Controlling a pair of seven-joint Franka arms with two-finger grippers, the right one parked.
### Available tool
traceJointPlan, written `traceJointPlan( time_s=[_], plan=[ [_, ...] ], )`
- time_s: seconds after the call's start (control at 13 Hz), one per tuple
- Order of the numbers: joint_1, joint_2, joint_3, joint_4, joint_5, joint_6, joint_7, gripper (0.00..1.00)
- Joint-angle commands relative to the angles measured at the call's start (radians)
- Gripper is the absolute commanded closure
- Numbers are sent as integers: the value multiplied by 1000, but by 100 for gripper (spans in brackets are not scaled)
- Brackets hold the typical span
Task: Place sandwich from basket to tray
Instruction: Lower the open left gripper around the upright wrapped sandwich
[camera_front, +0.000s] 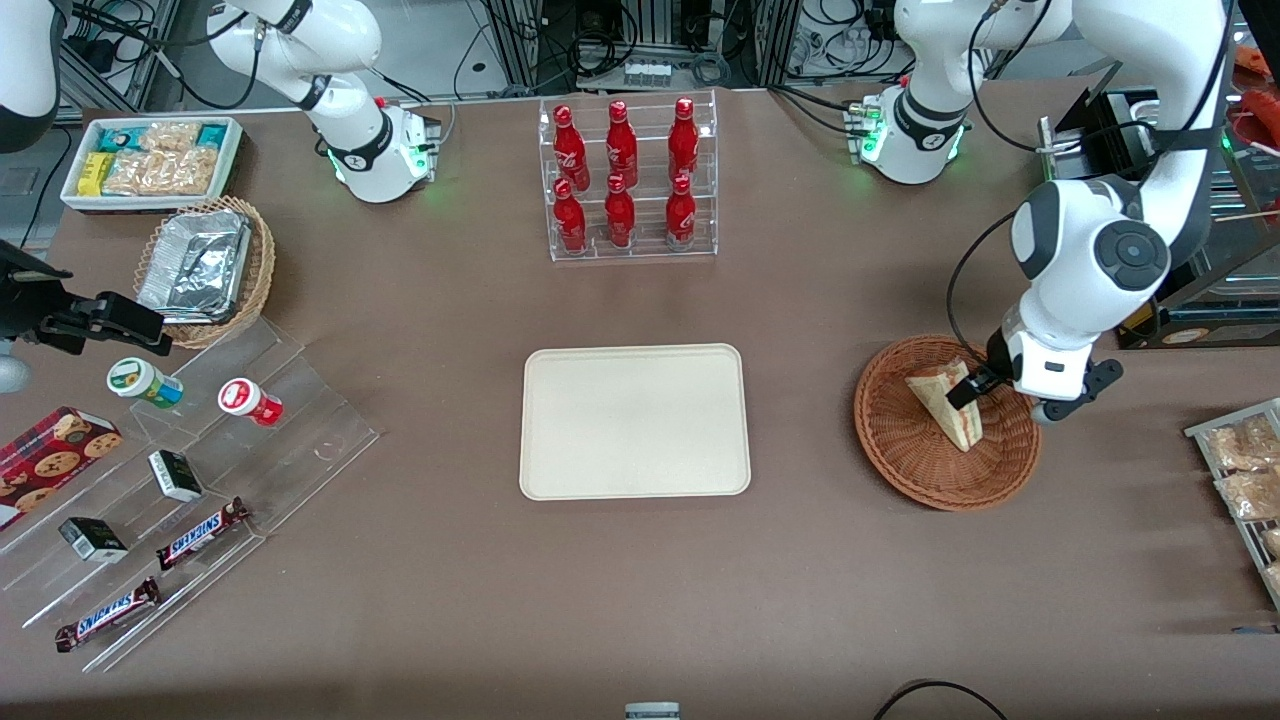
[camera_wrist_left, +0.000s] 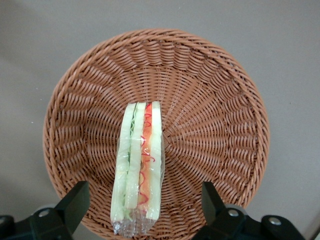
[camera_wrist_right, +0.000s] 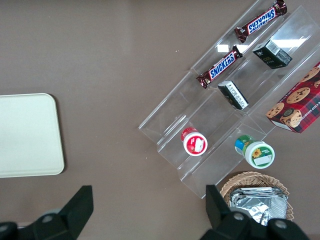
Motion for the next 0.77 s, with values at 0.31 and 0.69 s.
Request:
traceJointPlan(
  time_s=[0.31, 0.69],
  plan=[
    [-11, -28, 3, -145, 19, 177, -50, 1],
    [-29, 38, 3, -161, 17, 275, -87, 1]
  ],
)
